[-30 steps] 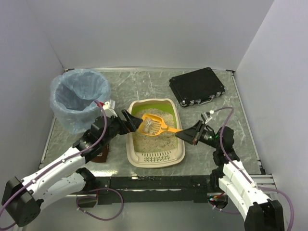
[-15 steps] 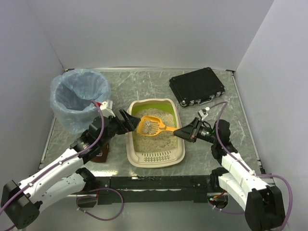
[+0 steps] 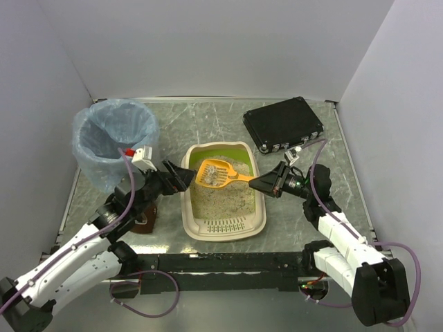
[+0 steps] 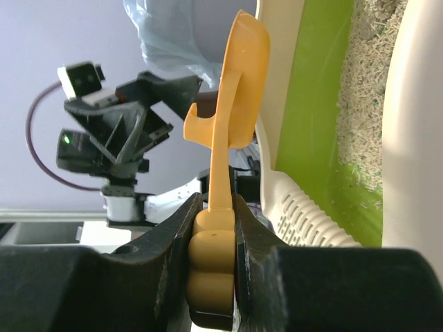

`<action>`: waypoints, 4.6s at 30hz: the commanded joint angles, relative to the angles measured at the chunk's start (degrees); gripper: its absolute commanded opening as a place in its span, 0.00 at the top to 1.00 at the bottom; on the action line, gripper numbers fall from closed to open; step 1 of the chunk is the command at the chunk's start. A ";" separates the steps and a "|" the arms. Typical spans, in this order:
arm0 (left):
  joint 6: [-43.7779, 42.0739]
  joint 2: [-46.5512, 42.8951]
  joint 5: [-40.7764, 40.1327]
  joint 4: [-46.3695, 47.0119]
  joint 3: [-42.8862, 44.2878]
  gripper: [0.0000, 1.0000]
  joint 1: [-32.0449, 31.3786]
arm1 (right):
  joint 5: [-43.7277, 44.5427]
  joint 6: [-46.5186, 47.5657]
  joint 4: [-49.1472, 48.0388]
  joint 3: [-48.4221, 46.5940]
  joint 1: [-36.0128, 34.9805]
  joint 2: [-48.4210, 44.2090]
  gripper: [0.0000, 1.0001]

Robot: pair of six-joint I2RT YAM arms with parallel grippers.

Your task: Clean the litter box

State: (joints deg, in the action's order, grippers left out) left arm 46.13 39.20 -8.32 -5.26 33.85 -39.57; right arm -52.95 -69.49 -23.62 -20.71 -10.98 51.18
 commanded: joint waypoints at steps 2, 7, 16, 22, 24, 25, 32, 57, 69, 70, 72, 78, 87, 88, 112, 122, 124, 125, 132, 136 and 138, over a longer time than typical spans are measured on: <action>-1.30 -4.57 -1.52 -2.03 -0.27 0.01 -0.24 | 1.44 -7.84 -11.62 -4.68 -0.70 2.61 1.00; -1.66 -8.52 -4.42 -4.49 -1.85 0.01 -0.24 | 5.04 -6.45 -4.08 -12.85 -3.60 5.24 1.00; -0.43 -10.90 -2.24 -3.54 -5.19 0.01 -0.24 | 9.00 -6.36 -0.12 -24.88 -8.34 12.10 1.00; 0.36 -10.72 -0.56 -0.72 -7.83 0.01 -0.24 | 11.37 -4.51 5.95 -36.66 -13.79 18.77 1.00; 0.19 -10.55 -0.03 0.06 -8.18 0.01 -0.24 | 12.52 -4.42 6.48 -41.13 -15.03 21.32 1.00; 0.02 -10.46 0.14 0.25 -8.27 0.01 -0.33 | 12.87 -4.16 8.13 -42.99 -15.64 22.38 1.00; 0.01 -9.23 0.93 1.30 -8.36 0.01 -0.33 | 14.28 0.23 14.47 -59.26 -21.44 35.01 1.00; 1.15 -8.62 1.28 3.58 -10.03 0.01 -0.51 | 21.40 58.40 39.53 -108.67 -35.07 64.93 1.00; 1.60 -8.26 0.93 3.76 -10.20 0.01 -0.51 | 28.16 87.57 37.77 -105.51 -41.30 62.12 1.00; 1.68 -8.35 0.85 3.59 -10.20 0.01 -0.51 | 28.95 88.47 36.98 -104.72 -41.57 61.50 1.00; 1.68 -8.53 0.76 3.24 -10.20 0.01 -0.51 | 29.48 91.01 36.19 -103.74 -42.10 60.45 1.00; 2.12 -8.62 0.32 2.45 -9.77 0.01 -0.42 | 34.76 77.63 37.23 -108.22 -41.40 59.66 1.00; 2.91 -5.55 -0.04 3.06 -8.71 0.01 -0.59 | 27.21 45.99 31.61 -94.17 -30.51 43.94 0.91; 3.09 -4.84 -0.21 3.06 -8.45 0.01 -0.59 | 23.80 43.85 32.22 -92.95 -28.94 43.14 0.92; -1.04 24.60 -8.03 3.07 7.28 0.52 -0.59 | 44.96 36.18 51.38 -33.87 -12.39 -1.79 1.00; -2.18 29.00 -13.99 -5.71 11.32 0.50 -1.99 | 52.05 38.20 55.08 -34.13 -20.83 4.62 1.00; -3.32 29.97 -16.02 -7.39 13.16 0.50 -2.79 | 52.51 37.77 54.30 -33.52 -21.01 5.51 1.00; -3.41 31.01 -16.55 -8.01 13.78 0.50 -3.57 | 52.42 37.42 53.51 -33.17 -21.10 6.03 1.00; -4.65 37.87 -19.36 -12.31 19.15 0.51 -5.69 | 49.27 34.52 45.25 -29.57 -21.10 10.69 1.00; -4.47 40.86 -21.21 -15.92 22.57 0.62 -6.39 | 48.12 32.59 41.02 -28.07 -21.01 13.33 1.00; -4.03 42.10 -21.74 -16.71 23.28 0.67 -6.83 | 48.02 31.71 39.09 -27.28 -20.92 14.12 1.00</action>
State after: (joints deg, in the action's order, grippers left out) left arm 41.45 79.42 -29.43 -20.43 53.56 -44.84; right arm -4.12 -35.16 22.50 -48.90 -31.86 64.14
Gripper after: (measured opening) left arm 0.380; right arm 0.274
